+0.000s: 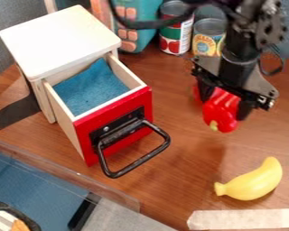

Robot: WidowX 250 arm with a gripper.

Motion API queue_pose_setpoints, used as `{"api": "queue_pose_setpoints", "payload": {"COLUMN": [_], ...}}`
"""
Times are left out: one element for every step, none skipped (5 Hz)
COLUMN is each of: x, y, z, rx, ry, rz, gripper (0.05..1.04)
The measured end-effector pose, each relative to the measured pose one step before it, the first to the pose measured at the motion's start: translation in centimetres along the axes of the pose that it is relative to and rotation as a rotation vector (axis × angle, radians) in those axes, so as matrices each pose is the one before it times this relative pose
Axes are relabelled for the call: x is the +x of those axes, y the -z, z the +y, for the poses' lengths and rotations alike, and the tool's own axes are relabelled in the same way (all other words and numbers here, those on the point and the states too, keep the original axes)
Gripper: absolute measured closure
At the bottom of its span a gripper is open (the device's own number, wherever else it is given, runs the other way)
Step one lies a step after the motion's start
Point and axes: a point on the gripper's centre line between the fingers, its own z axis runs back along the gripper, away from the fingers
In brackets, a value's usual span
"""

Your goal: Put the red thing out of the drawer

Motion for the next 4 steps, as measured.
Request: {"api": "queue_pose_setpoints", "payload": {"x": [0.253, -0.023, -0.479, 0.201], "y": [1.098, 1.130, 1.600, 0.172], "z": [-0.544, -0.187, -0.267, -0.070], "rx": [0.0041, 0.0065, 0.0039, 0.0000], "ry": [0.0083, 0.0102, 0.0306, 0.0092], "rz": [0.0166, 0.0211, 0.0346, 0.0000], "gripper": [0.279, 0.279, 0.279, 0.279]}}
